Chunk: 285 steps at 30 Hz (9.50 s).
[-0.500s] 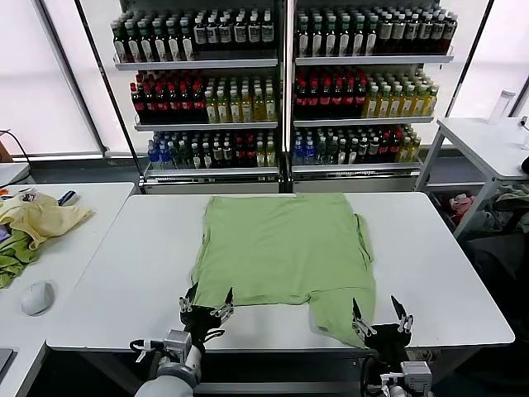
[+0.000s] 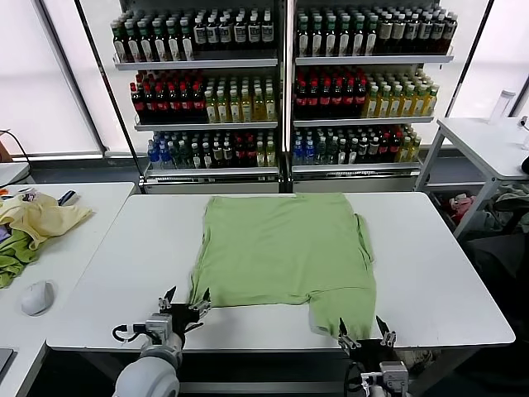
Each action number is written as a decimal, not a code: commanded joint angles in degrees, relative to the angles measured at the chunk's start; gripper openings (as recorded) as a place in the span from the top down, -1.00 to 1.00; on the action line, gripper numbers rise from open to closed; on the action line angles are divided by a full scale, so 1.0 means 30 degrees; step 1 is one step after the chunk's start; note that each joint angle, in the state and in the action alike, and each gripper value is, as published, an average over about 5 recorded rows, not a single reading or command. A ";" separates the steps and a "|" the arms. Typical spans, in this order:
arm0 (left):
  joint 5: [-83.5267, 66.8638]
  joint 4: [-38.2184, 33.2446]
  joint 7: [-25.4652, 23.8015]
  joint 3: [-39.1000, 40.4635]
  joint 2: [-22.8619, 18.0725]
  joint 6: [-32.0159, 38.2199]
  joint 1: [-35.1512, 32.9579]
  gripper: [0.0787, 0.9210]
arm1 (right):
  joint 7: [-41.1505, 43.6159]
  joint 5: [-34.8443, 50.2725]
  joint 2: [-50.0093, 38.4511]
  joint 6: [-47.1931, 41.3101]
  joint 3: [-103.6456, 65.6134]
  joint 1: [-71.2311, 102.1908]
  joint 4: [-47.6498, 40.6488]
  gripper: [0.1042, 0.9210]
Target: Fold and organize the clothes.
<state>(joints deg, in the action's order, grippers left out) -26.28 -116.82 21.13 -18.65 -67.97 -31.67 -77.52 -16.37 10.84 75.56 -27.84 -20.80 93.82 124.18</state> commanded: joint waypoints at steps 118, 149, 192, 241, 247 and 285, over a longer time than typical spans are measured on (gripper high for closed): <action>-0.3730 0.8239 0.0034 0.2557 -0.0057 0.1654 0.8343 -0.69 | 0.1518 0.6117 -0.3371 0.0666 0.0086 -1.1676 -1.0263 -0.59; -0.4533 0.4729 -0.0170 0.1832 0.0081 0.2741 0.5150 0.93 | 0.2469 0.5476 -0.3843 0.1736 -0.0463 -0.9000 -0.7673 0.90; -0.3286 -0.0371 0.0265 -0.0702 0.3392 0.2326 0.1350 -0.13 | 0.2588 0.3326 -0.5209 0.2957 -0.1659 -0.6434 -0.1610 -0.29; -0.3499 1.6577 -0.1191 0.6173 -0.0374 0.1254 1.5211 -0.77 | 0.2690 0.4842 -0.0549 0.0571 0.5132 -2.3493 -2.3289 -0.76; -0.3591 1.6121 -0.1191 0.6247 -0.0158 0.1380 1.4798 -0.62 | 0.2975 0.5859 -0.0485 0.0074 0.5051 -2.3100 -2.3230 -0.52; -0.5657 0.6408 -0.1258 0.4437 0.3620 0.3305 1.0554 0.97 | 0.3946 0.7505 -0.3867 0.1500 0.3493 -1.7590 -1.1137 0.94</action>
<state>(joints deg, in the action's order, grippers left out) -42.27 -86.00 17.25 -4.13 -60.21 -22.49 -41.80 -4.49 32.20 67.30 -23.96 -8.37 35.72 77.72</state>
